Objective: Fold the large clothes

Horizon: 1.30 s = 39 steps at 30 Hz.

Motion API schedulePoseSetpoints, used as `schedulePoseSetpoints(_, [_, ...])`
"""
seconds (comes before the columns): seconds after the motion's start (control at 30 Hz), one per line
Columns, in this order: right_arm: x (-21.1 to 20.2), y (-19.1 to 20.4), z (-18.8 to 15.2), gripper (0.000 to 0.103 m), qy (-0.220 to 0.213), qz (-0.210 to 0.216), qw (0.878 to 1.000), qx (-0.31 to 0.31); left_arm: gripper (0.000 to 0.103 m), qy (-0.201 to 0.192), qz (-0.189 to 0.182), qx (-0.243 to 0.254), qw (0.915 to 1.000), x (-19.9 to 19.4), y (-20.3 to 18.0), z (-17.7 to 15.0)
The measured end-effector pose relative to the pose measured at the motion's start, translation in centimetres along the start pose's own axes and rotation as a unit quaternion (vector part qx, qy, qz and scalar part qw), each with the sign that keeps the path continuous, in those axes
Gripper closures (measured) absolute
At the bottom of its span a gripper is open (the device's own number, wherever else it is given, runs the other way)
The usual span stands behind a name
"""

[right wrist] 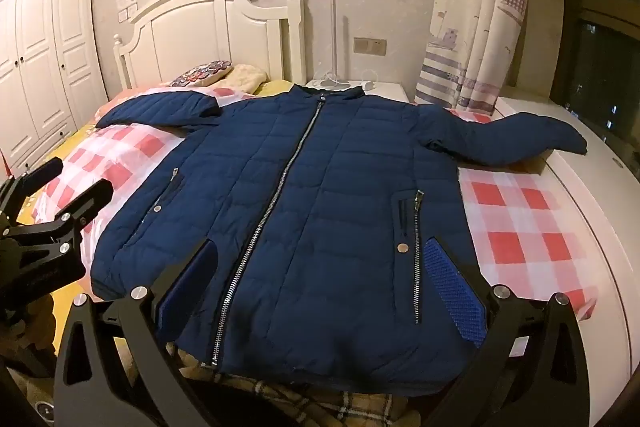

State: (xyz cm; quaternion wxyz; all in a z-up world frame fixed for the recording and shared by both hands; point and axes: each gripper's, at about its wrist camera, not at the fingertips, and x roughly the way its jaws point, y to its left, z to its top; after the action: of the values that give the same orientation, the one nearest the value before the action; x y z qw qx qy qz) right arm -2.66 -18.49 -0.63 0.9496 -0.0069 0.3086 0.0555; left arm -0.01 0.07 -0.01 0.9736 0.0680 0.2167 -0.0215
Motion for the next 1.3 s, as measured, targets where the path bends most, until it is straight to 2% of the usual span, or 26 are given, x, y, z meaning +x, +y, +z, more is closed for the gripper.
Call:
schedulePoseSetpoints(0.03, [-0.1, -0.2, 0.0, 0.004, -0.006, 0.011, 1.0, 0.013, 0.002, 0.001, -0.001, 0.0, 1.0, 0.0, 0.0, 0.0])
schedulePoseSetpoints(0.17, [0.0, 0.2, -0.2, 0.004, -0.003, 0.012, 1.0, 0.005, 0.002, 0.018, -0.004, -0.012, 0.9998, 0.8, 0.9, -0.3])
schedulePoseSetpoints(0.3, [0.1, 0.5, -0.2, 0.004, 0.003, 0.014, 1.0, 0.0, 0.002, 0.018, -0.003, -0.016, 0.9997, 0.5, 1.6, -0.6])
schedulePoseSetpoints(1.3, [0.9, 1.0, -0.4, 0.004, 0.027, 0.043, 0.999, 0.006, 0.002, 0.033, 0.005, -0.017, 0.9993, 0.8, 0.8, -0.3])
